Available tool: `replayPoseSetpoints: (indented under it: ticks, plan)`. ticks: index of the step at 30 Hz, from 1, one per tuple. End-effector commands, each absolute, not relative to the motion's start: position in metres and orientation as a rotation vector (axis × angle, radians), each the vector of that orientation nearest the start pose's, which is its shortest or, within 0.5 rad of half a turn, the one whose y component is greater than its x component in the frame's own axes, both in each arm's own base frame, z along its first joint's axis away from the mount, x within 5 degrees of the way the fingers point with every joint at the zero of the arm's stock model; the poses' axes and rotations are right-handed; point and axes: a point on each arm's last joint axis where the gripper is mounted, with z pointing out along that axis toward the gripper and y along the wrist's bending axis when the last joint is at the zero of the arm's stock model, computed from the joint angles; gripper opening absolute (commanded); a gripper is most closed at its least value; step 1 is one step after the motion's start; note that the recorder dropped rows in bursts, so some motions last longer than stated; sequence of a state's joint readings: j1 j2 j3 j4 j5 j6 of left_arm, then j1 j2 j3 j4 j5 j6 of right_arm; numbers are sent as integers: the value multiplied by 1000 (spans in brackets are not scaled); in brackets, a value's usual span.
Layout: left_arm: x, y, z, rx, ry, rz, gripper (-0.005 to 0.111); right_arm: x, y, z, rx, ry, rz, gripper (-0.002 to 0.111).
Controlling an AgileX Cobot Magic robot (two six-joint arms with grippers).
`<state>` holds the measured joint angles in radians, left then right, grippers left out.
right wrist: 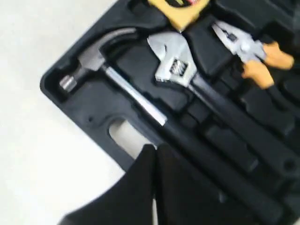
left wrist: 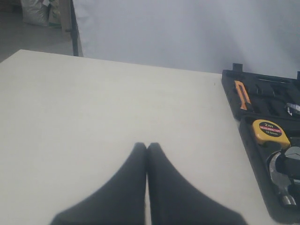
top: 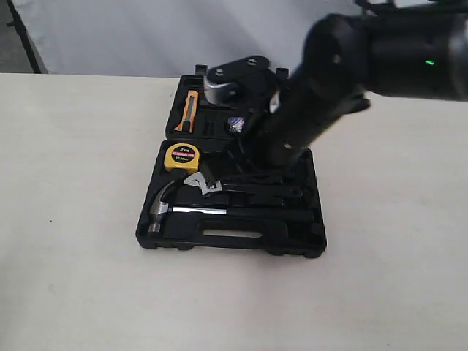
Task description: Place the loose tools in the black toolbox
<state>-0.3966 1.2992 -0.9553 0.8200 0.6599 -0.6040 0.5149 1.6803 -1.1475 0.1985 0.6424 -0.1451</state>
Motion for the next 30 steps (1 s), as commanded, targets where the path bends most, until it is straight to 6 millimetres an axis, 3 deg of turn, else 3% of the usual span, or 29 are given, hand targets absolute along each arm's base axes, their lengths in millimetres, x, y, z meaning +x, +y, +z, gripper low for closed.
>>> replayPoseSetpoints:
  ticks: [1, 6, 10, 19, 24, 30]
  plan:
    - [263, -66, 307, 306, 2223, 348, 1, 257, 129, 237, -450, 2545, 282, 0]
    - [263, -66, 307, 306, 2223, 348, 1, 216, 68, 244, -171, 2371, 258, 0]
    - [263, -66, 307, 306, 2223, 348, 1, 179, 44, 242, -53, 2164, 262, 0]
    - [263, -66, 307, 306, 2223, 348, 1, 116, 28, 193, -35, 2180, 257, 0]
    - [263, -66, 307, 306, 2223, 348, 1, 98, 25, 182, -53, 2141, 271, 0]
    - [263, -66, 307, 306, 2223, 348, 1, 74, 13, 182, 35, 1908, 251, 0]
